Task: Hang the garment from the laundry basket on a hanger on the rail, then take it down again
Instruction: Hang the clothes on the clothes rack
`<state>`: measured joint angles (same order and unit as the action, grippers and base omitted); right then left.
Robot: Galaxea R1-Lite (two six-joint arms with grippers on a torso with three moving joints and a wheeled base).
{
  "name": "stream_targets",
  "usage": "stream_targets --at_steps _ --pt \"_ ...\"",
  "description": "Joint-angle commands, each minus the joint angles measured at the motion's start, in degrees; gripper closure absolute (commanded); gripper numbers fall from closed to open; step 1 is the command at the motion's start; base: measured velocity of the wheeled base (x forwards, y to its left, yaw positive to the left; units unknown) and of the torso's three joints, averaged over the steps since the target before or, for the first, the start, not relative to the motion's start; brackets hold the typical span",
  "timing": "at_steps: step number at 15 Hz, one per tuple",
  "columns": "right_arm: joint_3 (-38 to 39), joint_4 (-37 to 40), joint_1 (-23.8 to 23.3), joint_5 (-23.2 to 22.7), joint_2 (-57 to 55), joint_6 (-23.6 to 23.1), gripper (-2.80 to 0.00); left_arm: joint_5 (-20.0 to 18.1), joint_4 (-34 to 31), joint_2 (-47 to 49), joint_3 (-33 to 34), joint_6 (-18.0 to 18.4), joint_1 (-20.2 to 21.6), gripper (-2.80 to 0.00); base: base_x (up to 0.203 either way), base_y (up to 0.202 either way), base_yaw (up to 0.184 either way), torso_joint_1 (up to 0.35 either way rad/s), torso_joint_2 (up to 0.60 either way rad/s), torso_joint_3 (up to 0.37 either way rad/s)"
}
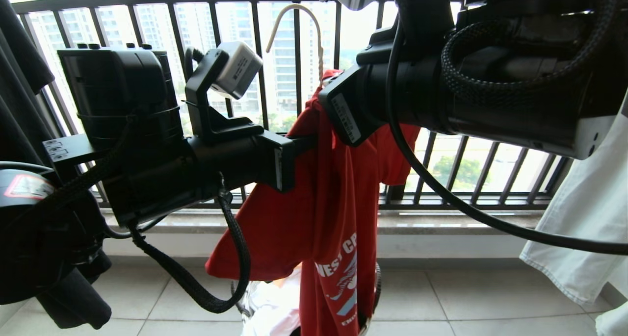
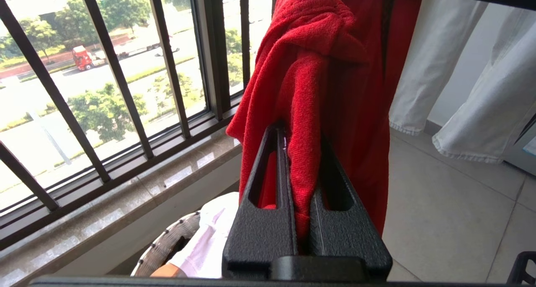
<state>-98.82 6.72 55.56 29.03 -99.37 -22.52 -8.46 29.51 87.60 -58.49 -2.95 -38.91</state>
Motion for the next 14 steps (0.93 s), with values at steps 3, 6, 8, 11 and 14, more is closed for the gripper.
stream_targets --at_steps 3,6,8,11,14 --pt "-0.1 0.2 0.5 0.6 0.0 -0.2 -2.80 -0.1 0.2 -1.1 0.5 -0.3 -0.3 0.00 0.000 0.000 0.000 0.000 0.00 0.000" --pt "0.4 0.4 1.0 1.3 0.8 -0.2 -2.80 -0.1 2.9 -2.0 0.6 -1.6 -0.1 0.00 0.000 0.000 0.000 0.000 0.00 0.000" --pt "0.5 0.5 1.5 1.7 1.3 -0.2 -2.80 0.0 6.3 -2.2 1.4 -2.0 0.1 0.00 0.000 0.000 0.000 0.000 0.00 0.000" --pt "1.3 0.5 2.0 2.8 3.8 -0.2 -2.80 0.0 6.4 -2.5 1.4 -2.1 0.6 0.00 0.000 0.000 0.000 0.000 0.00 0.000" --pt "6.1 0.6 2.0 3.8 9.5 -0.2 -2.80 -0.2 6.4 -2.8 1.1 -2.6 2.3 0.00 0.000 0.000 0.000 0.000 0.00 0.000"
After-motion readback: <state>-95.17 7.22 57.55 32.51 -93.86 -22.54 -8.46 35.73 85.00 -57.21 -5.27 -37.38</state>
